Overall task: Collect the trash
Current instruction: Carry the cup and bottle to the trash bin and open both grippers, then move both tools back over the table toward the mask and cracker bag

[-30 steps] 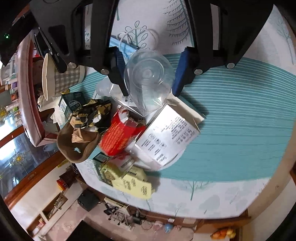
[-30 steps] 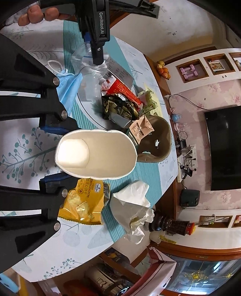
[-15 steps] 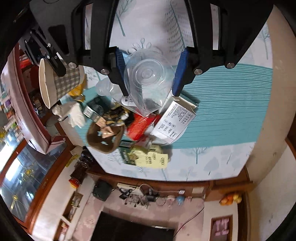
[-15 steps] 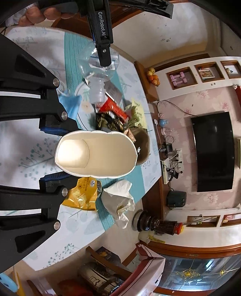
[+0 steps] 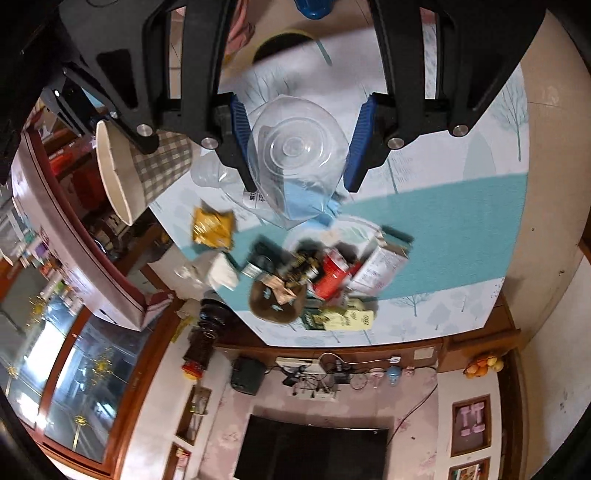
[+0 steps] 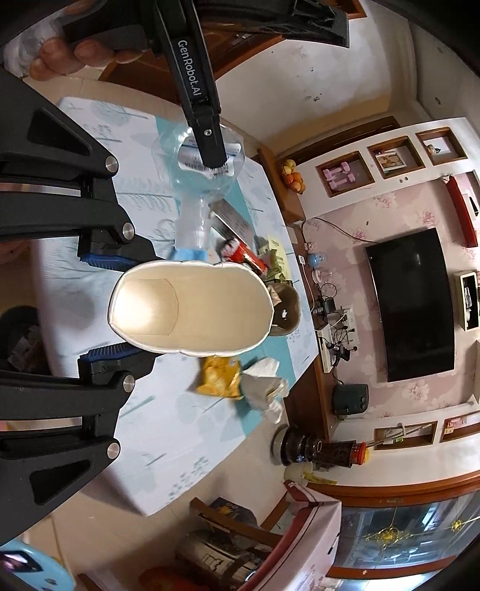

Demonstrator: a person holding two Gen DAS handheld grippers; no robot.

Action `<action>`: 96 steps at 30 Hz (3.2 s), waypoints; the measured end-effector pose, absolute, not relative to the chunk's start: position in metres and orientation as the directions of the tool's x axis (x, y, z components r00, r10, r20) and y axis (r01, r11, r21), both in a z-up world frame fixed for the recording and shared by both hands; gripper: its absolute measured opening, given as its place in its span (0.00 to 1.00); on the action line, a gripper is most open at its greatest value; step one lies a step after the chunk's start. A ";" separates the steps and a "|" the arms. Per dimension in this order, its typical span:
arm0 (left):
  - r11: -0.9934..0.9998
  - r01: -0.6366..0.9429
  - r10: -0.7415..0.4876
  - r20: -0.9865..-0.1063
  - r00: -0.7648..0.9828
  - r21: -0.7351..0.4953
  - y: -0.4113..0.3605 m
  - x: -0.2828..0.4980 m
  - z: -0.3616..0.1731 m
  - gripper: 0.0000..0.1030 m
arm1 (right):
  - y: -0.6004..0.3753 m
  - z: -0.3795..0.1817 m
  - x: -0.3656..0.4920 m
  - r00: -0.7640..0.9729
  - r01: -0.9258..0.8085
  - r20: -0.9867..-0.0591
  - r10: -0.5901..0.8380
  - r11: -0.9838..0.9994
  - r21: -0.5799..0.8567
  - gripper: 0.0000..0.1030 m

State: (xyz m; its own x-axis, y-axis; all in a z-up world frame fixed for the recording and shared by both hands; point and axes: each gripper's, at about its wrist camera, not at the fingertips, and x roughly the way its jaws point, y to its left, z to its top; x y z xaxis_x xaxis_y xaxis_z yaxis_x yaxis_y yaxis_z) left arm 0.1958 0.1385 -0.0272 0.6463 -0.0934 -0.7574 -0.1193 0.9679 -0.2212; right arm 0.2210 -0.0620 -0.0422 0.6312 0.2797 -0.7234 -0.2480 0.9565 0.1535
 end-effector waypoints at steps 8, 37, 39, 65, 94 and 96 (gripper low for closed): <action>0.983 -0.013 -0.136 -0.786 0.603 -0.181 0.081 0.121 -0.059 0.42 | -0.105 -0.059 0.132 0.588 -0.206 -0.768 0.253 0.965 0.160 0.32; 0.941 0.312 -0.006 -0.911 0.411 0.134 -0.052 0.104 -0.335 0.42 | -0.214 -0.333 0.070 0.229 0.002 -0.954 0.193 0.980 0.199 0.32; 0.938 0.317 0.002 -0.915 0.404 0.142 -0.053 0.107 -0.342 0.43 | -0.212 -0.343 0.074 0.223 -0.002 -0.956 0.192 0.981 0.196 0.33; 0.902 0.367 0.048 -0.899 0.436 0.227 -0.062 0.104 -0.346 0.56 | -0.204 -0.374 0.112 0.204 0.009 -0.960 0.190 0.981 0.195 0.54; 0.963 0.266 -0.113 -0.840 0.531 0.039 -0.023 0.089 -0.183 0.56 | -0.192 -0.202 0.074 0.382 -0.032 -0.910 0.160 0.987 0.160 0.54; 0.968 0.249 -0.109 -0.833 0.543 0.035 -0.014 0.090 -0.169 0.56 | -0.189 -0.183 0.074 0.407 -0.050 -0.899 0.165 0.986 0.158 0.54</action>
